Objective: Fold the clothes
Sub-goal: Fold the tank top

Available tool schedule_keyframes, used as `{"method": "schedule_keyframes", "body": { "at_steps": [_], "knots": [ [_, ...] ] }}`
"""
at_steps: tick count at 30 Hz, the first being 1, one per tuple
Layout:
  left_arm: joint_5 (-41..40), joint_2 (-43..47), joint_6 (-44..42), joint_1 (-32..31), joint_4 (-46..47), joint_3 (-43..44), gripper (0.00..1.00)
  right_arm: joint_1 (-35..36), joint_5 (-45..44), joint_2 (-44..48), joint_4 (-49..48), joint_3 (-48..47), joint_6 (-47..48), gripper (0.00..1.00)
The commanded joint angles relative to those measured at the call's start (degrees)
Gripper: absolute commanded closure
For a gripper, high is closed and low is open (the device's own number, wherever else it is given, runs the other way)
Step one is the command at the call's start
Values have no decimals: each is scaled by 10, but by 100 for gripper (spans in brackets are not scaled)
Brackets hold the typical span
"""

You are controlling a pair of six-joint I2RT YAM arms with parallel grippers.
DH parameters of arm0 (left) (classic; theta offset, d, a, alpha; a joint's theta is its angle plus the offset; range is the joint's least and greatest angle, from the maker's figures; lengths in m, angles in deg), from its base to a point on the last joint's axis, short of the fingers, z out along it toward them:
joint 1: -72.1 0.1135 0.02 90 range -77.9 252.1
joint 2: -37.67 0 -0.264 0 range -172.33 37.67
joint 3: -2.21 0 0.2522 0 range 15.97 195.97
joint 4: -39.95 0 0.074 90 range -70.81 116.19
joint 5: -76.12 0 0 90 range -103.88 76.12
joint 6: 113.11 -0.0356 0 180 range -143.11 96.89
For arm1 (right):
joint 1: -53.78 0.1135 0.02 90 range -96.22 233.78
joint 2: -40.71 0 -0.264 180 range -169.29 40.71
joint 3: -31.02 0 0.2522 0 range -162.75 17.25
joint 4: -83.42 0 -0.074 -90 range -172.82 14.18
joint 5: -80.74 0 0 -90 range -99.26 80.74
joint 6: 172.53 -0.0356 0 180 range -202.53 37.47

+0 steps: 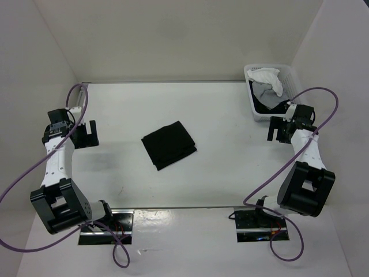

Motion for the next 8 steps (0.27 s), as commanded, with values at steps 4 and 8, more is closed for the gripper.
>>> {"method": "schedule_keyframes", "body": {
  "at_steps": [4,8],
  "knots": [
    [15,0,2,4,9,4,0,0,28,31,-23,9,21,5],
    [15,0,2,4,9,4,0,0,33,31,-23,15,21,4]
  ]
}}
